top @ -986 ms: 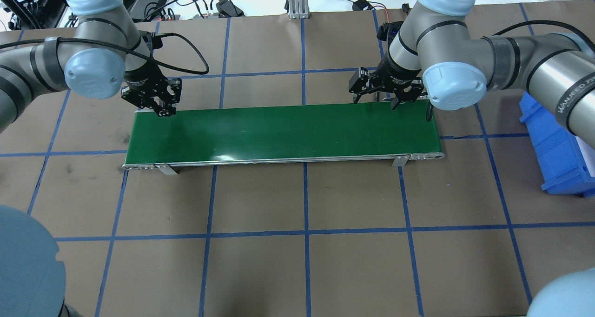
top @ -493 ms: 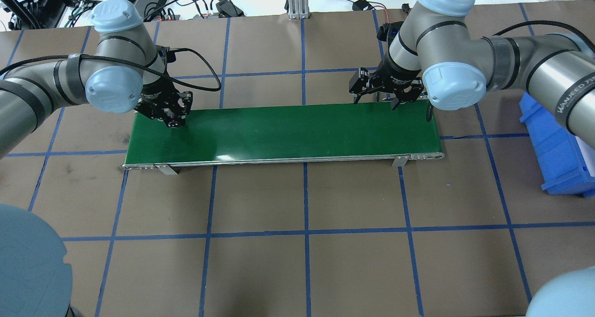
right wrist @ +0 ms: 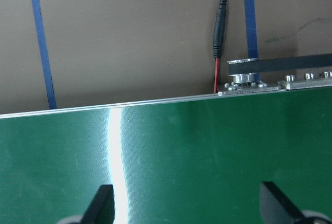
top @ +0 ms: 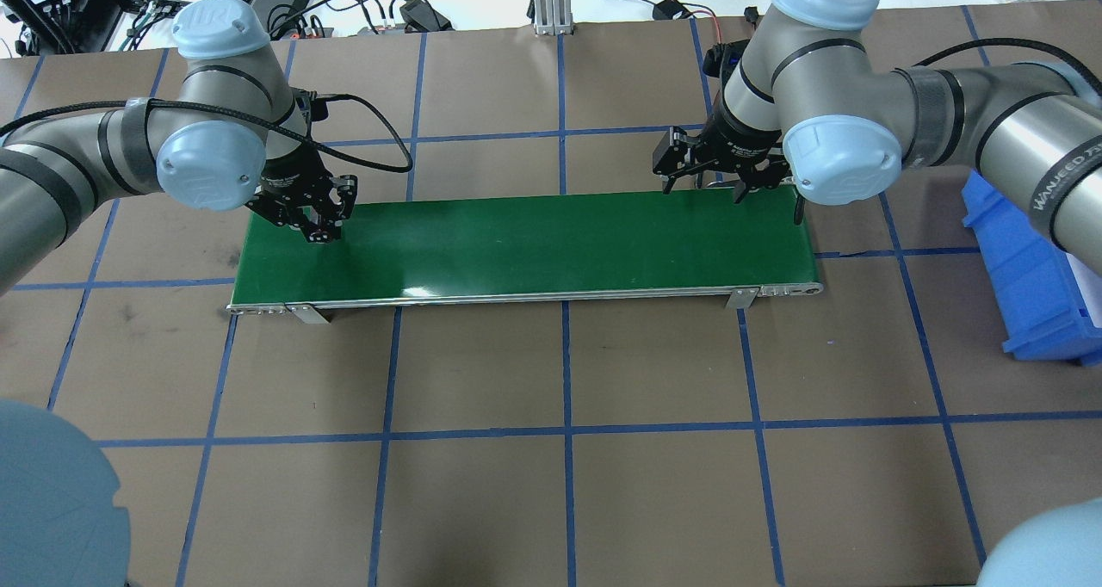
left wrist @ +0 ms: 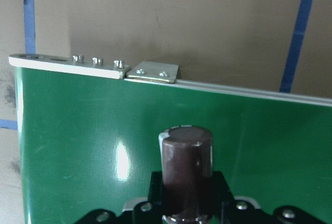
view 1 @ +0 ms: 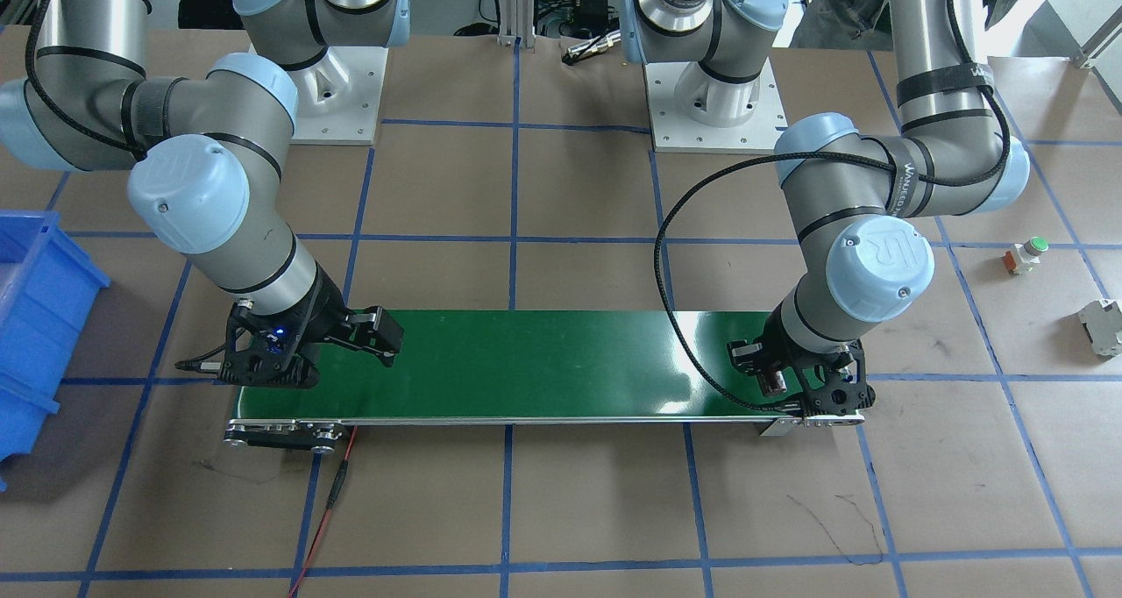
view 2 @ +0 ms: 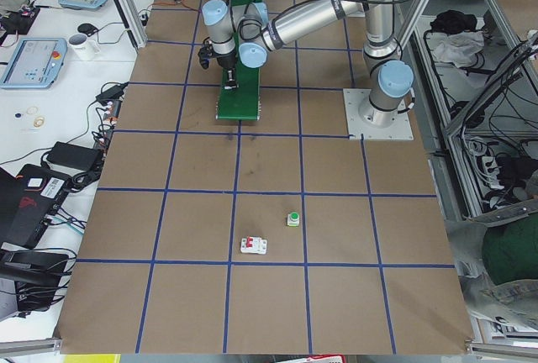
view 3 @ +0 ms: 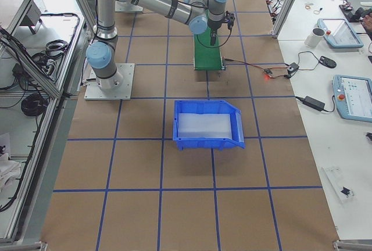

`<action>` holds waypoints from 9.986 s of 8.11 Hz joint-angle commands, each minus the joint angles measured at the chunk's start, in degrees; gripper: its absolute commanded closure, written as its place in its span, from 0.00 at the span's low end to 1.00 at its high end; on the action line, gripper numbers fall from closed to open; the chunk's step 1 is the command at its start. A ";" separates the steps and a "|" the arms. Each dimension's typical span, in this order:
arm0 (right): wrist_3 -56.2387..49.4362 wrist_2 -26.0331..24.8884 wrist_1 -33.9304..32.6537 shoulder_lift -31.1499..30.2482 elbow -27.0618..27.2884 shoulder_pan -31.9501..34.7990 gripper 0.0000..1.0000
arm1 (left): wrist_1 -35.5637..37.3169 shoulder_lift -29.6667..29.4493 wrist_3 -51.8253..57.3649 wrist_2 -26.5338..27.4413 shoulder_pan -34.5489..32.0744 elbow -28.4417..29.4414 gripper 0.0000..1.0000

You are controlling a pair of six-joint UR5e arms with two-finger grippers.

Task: Move capacitor from left to right
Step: 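Lower the capacitor onto the green belt and open the left gripper, then raise the left gripper away while the belt carries the capacitor toward the right gripper, then lower the right gripper onto the capacitor on the belt and close it, then lift the capacitor with the right gripper and carry it to the blue bin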

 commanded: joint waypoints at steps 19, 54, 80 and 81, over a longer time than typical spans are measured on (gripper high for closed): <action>0.23 1.17 -0.15 0.16 0.11 0.09 0.00 | -17.29 7.91 4.25 3.25 3.85 12.44 0.00; -5.04 5.93 -1.91 1.39 2.49 1.76 0.05 | -18.61 14.07 8.41 -8.18 0.78 13.42 0.00; -33.67 -22.37 15.40 -7.93 -4.81 -30.73 1.00 | -15.53 13.90 8.77 -7.92 0.78 11.49 0.00; -37.00 -22.11 15.23 -6.71 -4.81 -33.02 1.00 | -15.53 13.90 8.77 -5.56 0.78 11.49 0.00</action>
